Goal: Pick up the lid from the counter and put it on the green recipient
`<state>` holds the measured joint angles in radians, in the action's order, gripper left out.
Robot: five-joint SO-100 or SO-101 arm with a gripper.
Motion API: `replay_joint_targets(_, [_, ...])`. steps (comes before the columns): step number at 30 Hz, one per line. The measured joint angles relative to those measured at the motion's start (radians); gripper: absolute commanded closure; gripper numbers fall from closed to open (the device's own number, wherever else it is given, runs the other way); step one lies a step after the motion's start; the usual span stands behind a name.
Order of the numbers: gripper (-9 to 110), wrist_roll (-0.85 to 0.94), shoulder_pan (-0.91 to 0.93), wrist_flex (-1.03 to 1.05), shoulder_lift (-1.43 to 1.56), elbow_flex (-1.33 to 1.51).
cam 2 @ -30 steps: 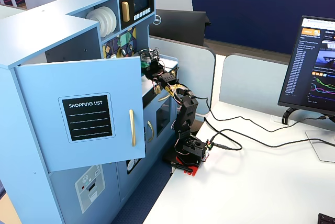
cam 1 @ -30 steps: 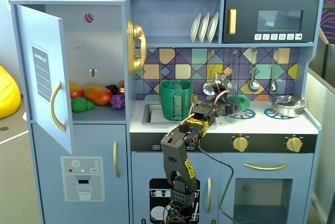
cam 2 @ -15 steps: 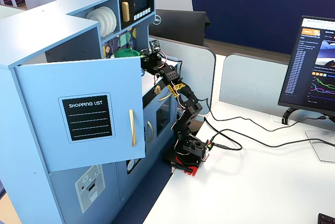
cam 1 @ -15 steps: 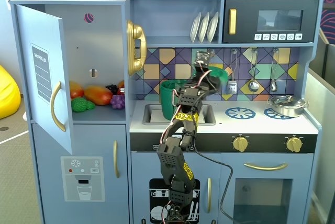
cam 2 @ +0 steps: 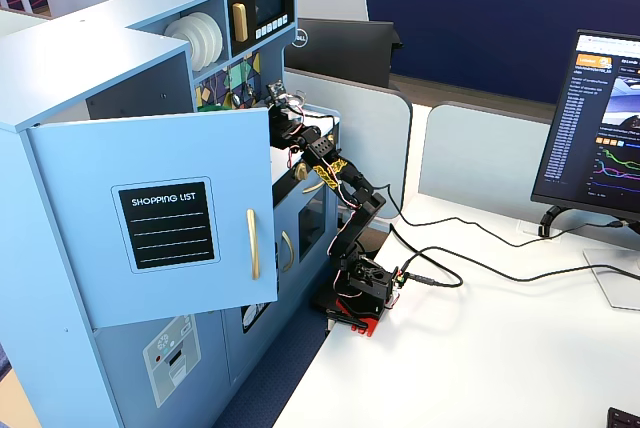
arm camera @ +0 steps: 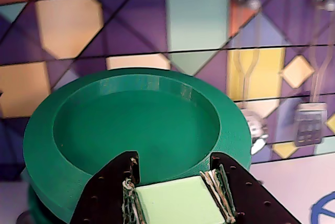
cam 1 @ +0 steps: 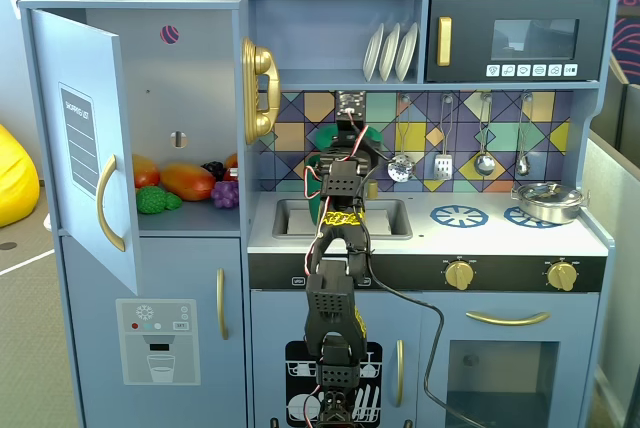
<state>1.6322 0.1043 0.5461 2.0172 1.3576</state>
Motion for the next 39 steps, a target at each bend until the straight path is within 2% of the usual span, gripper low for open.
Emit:
replay_joint_targets(10, [102, 0.035, -0.064, 0.002, -0.057, 0.000])
replay_joint_targets(39, [102, 0.066, -0.041, 0.005, -0.124, -0.025])
